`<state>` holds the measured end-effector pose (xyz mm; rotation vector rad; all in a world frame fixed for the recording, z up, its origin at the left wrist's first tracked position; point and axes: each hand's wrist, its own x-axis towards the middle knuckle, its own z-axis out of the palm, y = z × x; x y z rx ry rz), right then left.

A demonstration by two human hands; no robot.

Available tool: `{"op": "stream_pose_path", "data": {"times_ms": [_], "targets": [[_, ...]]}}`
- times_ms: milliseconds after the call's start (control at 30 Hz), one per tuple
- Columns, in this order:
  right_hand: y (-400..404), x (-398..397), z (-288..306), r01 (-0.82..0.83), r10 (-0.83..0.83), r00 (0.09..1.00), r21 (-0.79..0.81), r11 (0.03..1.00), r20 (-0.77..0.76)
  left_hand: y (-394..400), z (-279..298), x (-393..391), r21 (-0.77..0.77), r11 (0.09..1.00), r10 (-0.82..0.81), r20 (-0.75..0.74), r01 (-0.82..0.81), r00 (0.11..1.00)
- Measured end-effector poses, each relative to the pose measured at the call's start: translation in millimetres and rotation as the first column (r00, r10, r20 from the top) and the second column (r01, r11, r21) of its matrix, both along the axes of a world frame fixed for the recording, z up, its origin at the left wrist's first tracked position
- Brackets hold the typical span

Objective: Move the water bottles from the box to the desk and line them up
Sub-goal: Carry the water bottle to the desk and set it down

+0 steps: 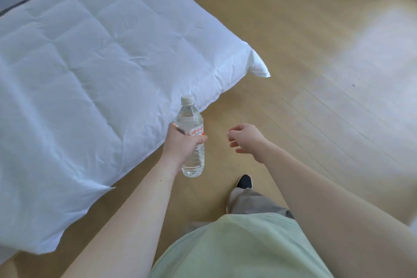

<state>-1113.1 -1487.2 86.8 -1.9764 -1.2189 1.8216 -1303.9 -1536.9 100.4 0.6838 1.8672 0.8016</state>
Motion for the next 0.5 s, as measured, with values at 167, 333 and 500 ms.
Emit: {"op": "stream_pose_path", "data": {"times_ms": [167,333,500], "targets": [[65,44,6,0.062,-0.062,0.998,0.024,0.998,-0.011,71,0,40,0.007,0.998,-0.055,-0.012,0.055,0.998],[115,75,9,0.141,-0.14,0.989,0.026,0.99,-0.048,133,2,70,0.024,0.991,-0.127,-0.02,0.128,0.992],[167,101,2,0.212,-0.21,0.976,0.017,0.977,-0.062,198,-8,91,0.032,0.977,-0.209,-0.028,0.21,0.978]]}}
